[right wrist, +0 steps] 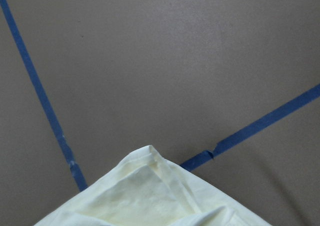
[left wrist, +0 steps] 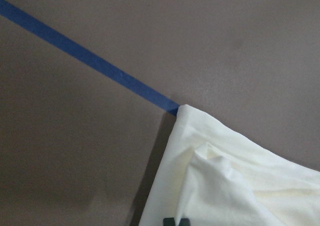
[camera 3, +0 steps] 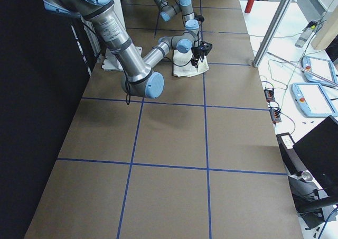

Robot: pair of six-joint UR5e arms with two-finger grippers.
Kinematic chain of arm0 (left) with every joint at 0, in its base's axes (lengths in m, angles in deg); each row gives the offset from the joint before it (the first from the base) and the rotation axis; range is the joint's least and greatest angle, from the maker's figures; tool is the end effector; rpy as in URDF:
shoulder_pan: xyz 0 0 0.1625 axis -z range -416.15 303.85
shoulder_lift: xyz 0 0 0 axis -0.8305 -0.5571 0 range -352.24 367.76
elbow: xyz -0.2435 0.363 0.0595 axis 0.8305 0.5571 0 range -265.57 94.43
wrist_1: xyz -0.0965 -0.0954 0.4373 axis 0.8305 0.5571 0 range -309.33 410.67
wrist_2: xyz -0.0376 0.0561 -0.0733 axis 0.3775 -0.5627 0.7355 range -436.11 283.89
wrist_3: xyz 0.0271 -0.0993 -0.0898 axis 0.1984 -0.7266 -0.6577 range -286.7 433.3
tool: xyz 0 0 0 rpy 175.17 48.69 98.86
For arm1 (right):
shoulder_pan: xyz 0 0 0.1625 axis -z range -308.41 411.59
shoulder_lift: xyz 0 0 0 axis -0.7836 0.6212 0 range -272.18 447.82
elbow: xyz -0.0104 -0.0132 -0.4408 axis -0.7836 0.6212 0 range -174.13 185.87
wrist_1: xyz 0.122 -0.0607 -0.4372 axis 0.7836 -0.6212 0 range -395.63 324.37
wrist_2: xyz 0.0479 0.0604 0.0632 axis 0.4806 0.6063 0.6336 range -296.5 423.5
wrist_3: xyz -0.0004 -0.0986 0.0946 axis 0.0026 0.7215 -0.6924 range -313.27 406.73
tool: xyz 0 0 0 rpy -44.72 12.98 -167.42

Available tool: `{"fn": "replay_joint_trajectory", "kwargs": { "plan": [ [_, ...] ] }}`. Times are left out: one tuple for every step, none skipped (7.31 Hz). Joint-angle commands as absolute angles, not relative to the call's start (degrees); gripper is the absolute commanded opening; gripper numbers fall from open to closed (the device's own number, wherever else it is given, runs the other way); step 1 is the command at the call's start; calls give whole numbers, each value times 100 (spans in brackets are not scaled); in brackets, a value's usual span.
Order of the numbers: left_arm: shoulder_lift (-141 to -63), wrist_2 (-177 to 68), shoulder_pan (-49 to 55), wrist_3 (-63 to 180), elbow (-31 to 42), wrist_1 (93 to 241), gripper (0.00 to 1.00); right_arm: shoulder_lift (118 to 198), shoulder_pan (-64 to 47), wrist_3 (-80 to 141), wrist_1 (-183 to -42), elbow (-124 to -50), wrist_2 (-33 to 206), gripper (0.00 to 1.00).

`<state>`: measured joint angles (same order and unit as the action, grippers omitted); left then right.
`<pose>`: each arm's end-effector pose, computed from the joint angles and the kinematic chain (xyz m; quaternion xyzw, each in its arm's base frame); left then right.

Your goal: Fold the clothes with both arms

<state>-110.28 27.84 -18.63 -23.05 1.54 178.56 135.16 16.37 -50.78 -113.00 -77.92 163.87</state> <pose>0.5474 -0.5468 0.3370 0.0396 0.5277 -0.2572 0.8086 -0.6055 -0.5607 0.2393 0.0193 -0.4213 0.2951 0.8574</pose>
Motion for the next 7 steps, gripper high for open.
{"fn": "replay_joint_trajectory", "kwargs": {
  "plan": [
    [-11028,3320,-1721,-2232,397,17856,44,13641,1661,-5083,-11297,-8087,16431,100],
    [-11037,3322,-1756,-2232,382,17812,39,13746,1661,-5066,-11297,-8262,16509,100],
    [-11028,3357,-1791,-2250,434,17803,0,13852,1653,-5048,-11289,-8359,16754,100],
    [-10967,3358,-2035,-2259,513,17803,0,13862,1644,-5039,-11288,-8360,16765,100],
    [-10906,3340,-2168,-2293,548,17803,0,13862,1626,-5039,-11288,-8369,16782,100],
    [-10748,3323,-2352,-2372,549,17803,0,13879,1618,-5039,-11288,-8378,16783,100],
    [-10686,3322,-2354,-2373,627,17794,0,13879,1609,-5039,-11297,-8387,16783,100]
  ]
}}
